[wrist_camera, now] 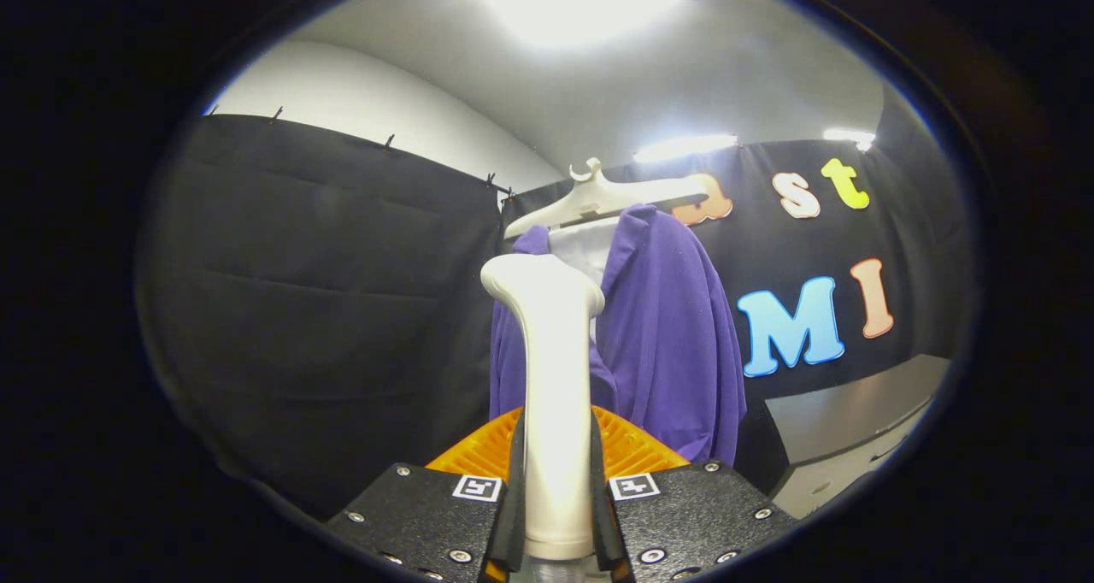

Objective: Iron the clothes twice with a garment steamer, once on the left side and once on the right side.

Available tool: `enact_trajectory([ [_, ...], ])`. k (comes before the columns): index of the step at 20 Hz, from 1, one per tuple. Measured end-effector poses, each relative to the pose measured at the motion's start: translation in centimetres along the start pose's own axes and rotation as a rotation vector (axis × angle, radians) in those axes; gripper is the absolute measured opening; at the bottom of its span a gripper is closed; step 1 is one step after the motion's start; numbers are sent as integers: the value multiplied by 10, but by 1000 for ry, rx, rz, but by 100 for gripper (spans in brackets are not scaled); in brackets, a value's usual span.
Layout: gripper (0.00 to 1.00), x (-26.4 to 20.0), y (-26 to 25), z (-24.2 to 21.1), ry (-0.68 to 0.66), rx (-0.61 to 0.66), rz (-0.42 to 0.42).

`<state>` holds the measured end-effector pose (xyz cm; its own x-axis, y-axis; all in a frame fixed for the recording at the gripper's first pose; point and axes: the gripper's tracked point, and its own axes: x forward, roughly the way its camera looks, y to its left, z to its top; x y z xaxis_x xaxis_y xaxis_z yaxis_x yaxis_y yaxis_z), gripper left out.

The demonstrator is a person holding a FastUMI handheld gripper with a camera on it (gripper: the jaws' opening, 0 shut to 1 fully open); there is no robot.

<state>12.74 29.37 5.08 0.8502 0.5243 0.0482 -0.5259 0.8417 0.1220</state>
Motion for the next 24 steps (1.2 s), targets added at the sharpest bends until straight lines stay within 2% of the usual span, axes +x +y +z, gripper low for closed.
enact_trajectory([
  [3, 32, 26, 12, 22, -35, -8, 11],
  [10, 32, 90, 29, 35, -24, -12, -10],
  [17, 32, 133, 28, -1, 52, -49, -53],
  [24, 32, 124, 36, -66, 144, -94, -40],
])
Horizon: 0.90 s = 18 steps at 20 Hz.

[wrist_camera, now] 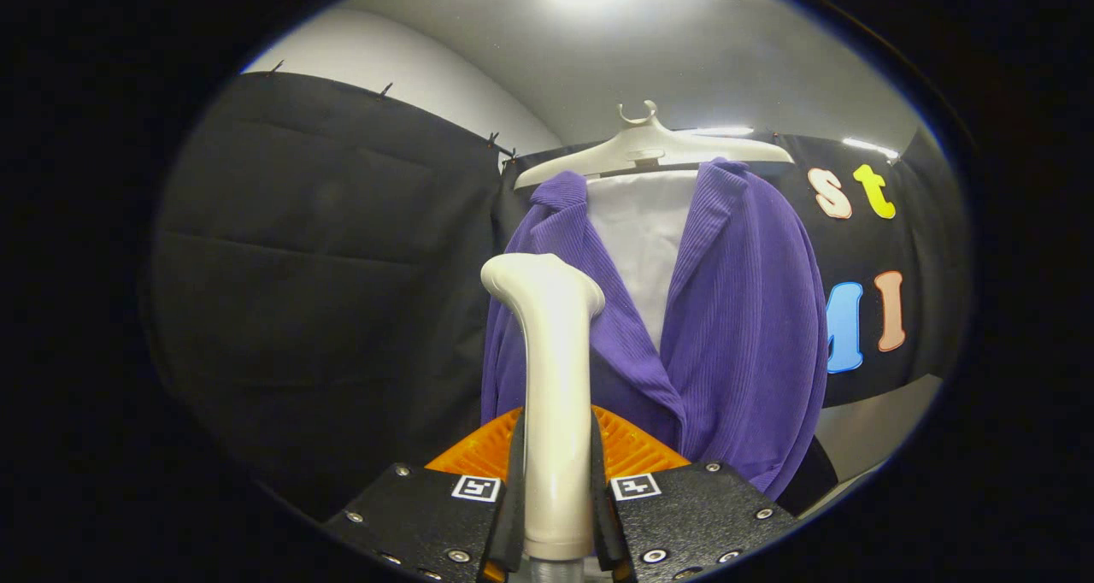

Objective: Iron the clothes twice with a garment steamer, once on the left side and once on the right side.

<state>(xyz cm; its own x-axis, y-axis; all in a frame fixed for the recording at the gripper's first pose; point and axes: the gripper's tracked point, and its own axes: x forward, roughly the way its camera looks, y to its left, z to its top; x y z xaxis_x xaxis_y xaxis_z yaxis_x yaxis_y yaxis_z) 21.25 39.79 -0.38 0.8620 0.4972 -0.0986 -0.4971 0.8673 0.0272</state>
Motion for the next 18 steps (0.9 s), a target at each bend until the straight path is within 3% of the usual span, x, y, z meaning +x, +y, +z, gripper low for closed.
enact_trajectory([
  [12, 32, -24, 21, -122, 188, -45, 22],
  [18, 33, -30, 21, -156, 217, -62, 14],
])
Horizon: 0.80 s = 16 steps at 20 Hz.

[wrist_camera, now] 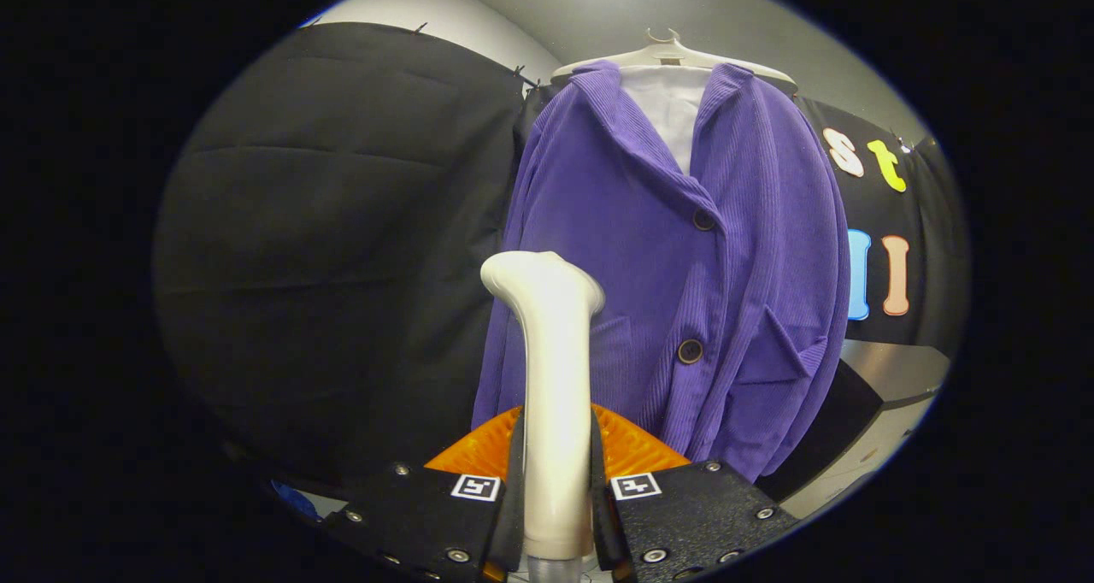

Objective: Iron the clothes twice with a garment steamer, once on the left side and once on the right side.

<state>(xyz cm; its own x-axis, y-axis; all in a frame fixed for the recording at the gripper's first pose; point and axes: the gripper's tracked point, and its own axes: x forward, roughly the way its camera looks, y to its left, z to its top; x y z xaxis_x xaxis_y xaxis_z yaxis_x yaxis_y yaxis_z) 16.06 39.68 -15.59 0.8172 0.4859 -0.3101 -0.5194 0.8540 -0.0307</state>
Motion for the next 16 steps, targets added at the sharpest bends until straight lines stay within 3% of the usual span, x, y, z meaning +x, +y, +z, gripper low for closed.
enact_trajectory([
  [16, 33, -6, 15, -116, 187, -19, 41],
])
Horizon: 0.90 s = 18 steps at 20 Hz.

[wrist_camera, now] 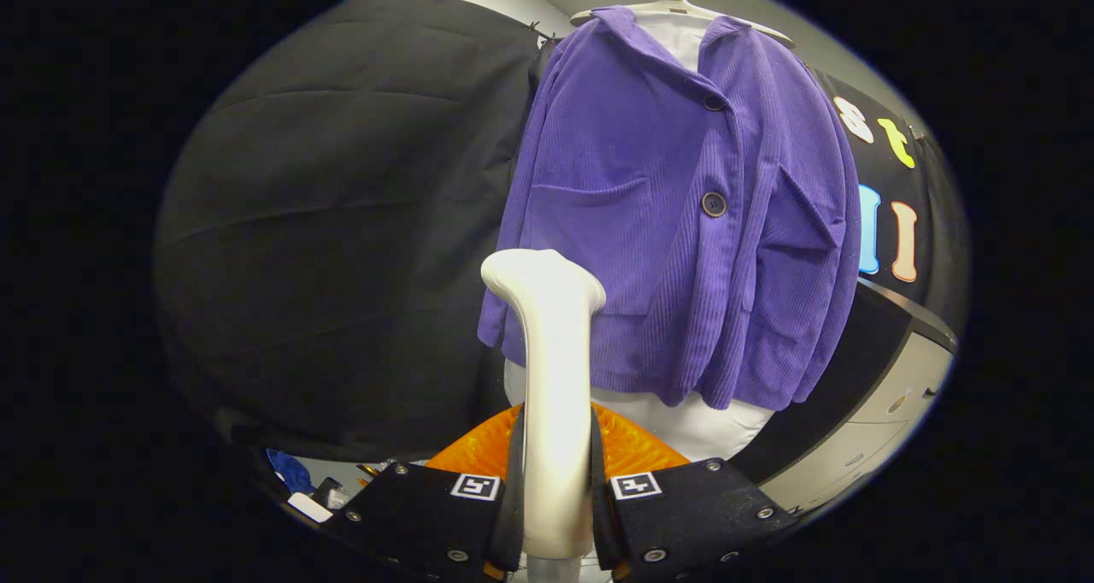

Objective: Iron the clothes twice with a garment steamer, once on the left side and once on the right side.

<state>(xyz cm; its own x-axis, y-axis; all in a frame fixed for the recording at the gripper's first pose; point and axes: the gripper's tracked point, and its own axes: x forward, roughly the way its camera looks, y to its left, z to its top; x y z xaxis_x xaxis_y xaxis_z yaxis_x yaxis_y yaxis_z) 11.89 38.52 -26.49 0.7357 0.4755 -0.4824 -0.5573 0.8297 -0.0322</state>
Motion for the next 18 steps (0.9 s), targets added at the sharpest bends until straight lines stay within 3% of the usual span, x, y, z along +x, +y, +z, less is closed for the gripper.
enact_trajectory([
  [12, 33, -2, 9, -106, 224, 8, 32],
  [18, 33, -39, -7, -120, 231, 87, 5],
])
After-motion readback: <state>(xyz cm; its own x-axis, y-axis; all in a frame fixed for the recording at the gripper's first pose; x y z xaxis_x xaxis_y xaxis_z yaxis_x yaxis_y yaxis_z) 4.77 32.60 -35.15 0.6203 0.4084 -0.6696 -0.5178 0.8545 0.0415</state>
